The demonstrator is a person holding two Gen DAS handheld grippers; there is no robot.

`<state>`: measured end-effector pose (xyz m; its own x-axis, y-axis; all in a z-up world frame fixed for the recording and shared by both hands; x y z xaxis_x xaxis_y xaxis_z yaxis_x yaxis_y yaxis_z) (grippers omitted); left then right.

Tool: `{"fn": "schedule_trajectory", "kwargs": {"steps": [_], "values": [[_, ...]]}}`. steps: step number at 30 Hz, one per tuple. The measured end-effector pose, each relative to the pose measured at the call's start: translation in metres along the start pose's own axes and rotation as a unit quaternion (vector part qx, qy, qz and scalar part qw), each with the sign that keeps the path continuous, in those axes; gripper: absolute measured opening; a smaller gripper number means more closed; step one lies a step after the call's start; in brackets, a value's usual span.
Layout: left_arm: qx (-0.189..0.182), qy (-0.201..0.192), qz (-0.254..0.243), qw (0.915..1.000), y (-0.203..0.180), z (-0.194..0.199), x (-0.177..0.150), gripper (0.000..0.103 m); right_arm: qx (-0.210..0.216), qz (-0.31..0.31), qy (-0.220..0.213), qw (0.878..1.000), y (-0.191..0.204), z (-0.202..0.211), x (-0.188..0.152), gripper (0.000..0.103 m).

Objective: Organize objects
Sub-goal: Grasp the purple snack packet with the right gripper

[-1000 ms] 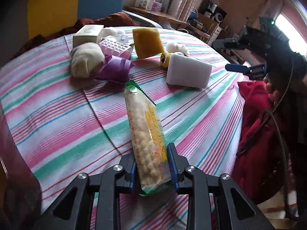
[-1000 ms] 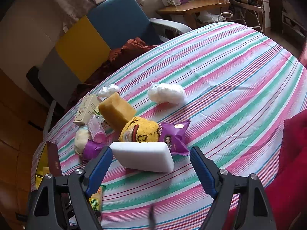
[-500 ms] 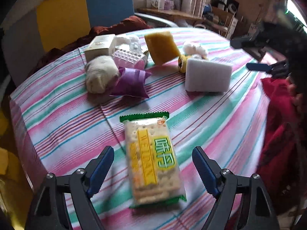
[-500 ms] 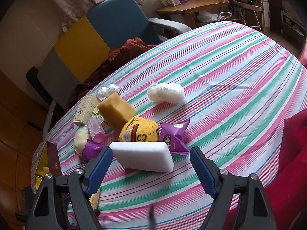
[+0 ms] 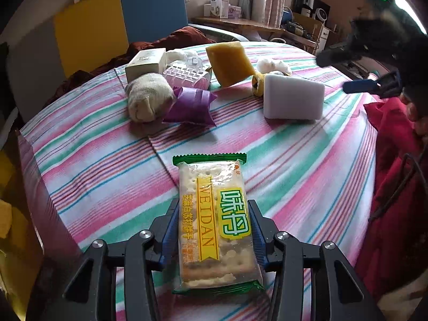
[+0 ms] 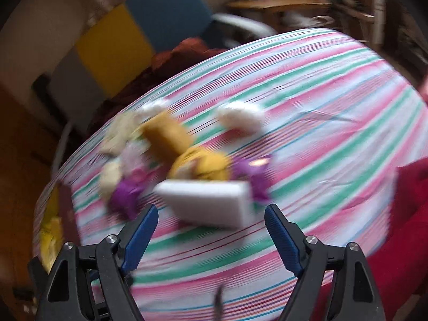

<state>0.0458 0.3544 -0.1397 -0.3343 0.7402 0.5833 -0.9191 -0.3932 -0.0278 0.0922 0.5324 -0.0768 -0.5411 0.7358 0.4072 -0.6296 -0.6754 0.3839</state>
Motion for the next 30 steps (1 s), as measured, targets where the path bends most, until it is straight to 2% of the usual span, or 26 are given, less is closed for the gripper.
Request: {"fn": "schedule_trajectory", "kwargs": {"steps": [6, 11, 14, 17, 21, 22, 26, 30], "values": [[-0.01, -0.002, -0.008, 0.9999, 0.001, 0.01, -0.012, 0.048, 0.077, 0.048, 0.059, 0.994, 0.081, -0.044, -0.016, 0.082], [-0.016, -0.01, -0.007, 0.9998, 0.003, 0.014, -0.017, 0.048, 0.047, 0.055, 0.08, 0.994, 0.108, -0.085, -0.01, 0.074], [-0.02, -0.015, -0.008, 0.9996, 0.003, 0.014, -0.018, 0.048, 0.022, 0.044, 0.089, 0.995, 0.106, -0.109, -0.006, 0.072], [-0.026, -0.019, -0.005, 0.9995, 0.004, 0.015, -0.019, 0.048, 0.021, 0.013, 0.095, 0.995, 0.096, -0.127, -0.003, 0.065], [-0.028, -0.023, -0.004, 0.9993, 0.003, 0.015, -0.02, 0.048, 0.025, 0.018, 0.073, 0.997, 0.092, -0.127, 0.001, 0.046], [-0.027, -0.023, -0.005, 0.9994, 0.003, 0.015, -0.02, 0.048, 0.025, 0.02, 0.073, 0.997, 0.092, -0.126, 0.0, 0.044], [-0.025, -0.024, -0.007, 0.9994, 0.001, 0.016, -0.02, 0.048, 0.019, 0.051, 0.074, 0.996, 0.099, -0.116, -0.006, 0.043], [-0.021, -0.025, -0.006, 0.9994, 0.0, 0.019, -0.022, 0.048, 0.034, 0.076, 0.056, 0.995, 0.109, -0.09, -0.014, 0.043]]}}
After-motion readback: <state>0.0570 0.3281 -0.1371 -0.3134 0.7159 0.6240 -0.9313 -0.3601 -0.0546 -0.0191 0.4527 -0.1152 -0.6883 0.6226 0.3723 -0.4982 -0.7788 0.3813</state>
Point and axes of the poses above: each gripper's, at about its wrist camera, not at the fingertips, and z roughly against the way its jaws point, y to its left, x to its top, the point moved 6 cm from there along -z, roughly the way its jaws point, and after that the axes turned 2 degrees about -z, right-handed, at the moved point
